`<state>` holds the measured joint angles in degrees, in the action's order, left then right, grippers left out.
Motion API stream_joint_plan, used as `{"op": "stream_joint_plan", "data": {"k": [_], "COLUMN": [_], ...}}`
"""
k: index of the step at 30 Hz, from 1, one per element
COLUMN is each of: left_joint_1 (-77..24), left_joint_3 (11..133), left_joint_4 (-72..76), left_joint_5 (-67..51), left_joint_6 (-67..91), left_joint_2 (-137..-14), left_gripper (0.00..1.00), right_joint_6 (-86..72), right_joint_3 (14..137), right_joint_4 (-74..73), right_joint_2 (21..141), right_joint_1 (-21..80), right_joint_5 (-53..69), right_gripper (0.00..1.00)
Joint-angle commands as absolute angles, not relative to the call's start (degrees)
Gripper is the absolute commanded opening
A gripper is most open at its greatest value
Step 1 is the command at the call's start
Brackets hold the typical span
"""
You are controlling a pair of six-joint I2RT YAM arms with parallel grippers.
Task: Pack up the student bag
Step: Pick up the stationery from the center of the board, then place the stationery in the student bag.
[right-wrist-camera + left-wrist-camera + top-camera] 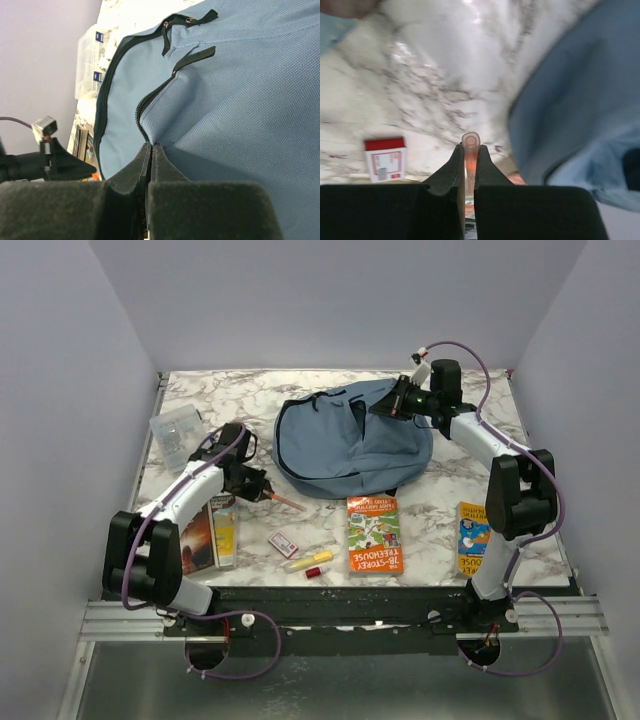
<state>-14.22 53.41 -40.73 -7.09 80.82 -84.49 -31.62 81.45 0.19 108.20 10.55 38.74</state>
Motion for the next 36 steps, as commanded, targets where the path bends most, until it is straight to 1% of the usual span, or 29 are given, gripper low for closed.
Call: {"op": "stream_joint_plan", "data": {"k": [1, 4, 8, 14, 18, 20, 31, 36], "left_joint_1": [-14.89, -16.3, -19.2, -23.65, -26.2, -27.17, -32.17, -33.54], "left_joint_3": [59.65, 64.36, 71.77, 83.93, 92.65, 96.26, 114.01, 117.81], "left_joint_4": [-38.83, -37.73, -37.11, -37.05, -37.22, -37.27, -37.35, -36.84], "left_joint_5": [-7.67, -5.1, -0.61, 7.43, 14.89, 16.79, 15.49, 12.95], "left_joint_6": [85.12, 86.78, 89.83, 94.36, 94.19, 94.48, 92.65, 88.6], "left_joint_2": [-80.85, -80.99, -84.67, -95.63, -103.29, -106.74, -122.28, -126.16], "left_gripper": [0.0, 0.0, 0.0, 0.0, 0.0, 0.0, 0.0, 0.0], "right_joint_6": [-31.89, -32.59, -33.53, -33.8, -34.01, -34.1, -35.77, -36.04], "right_joint_3": [81.3, 80.99, 80.6, 80.42, 80.24, 80.05, 79.48, 79.36], "right_joint_4": [2.54, 3.35, 4.33, 4.57, 4.96, 5.23, 7.32, 7.69], "right_joint_2": [105.34, 105.29, 105.29, 104.78, 104.35, 104.24, 104.15, 103.97], "right_joint_1": [10.54, 10.63, 10.72, 10.99, 10.99, 10.99, 10.98, 10.96], "right_joint_5": [39.55, 40.09, 41.1, 41.22, 41.48, 41.63, 43.04, 43.24], "right_gripper": [0.0, 0.01, 0.01, 0.01, 0.01, 0.01, 0.01, 0.01]}}
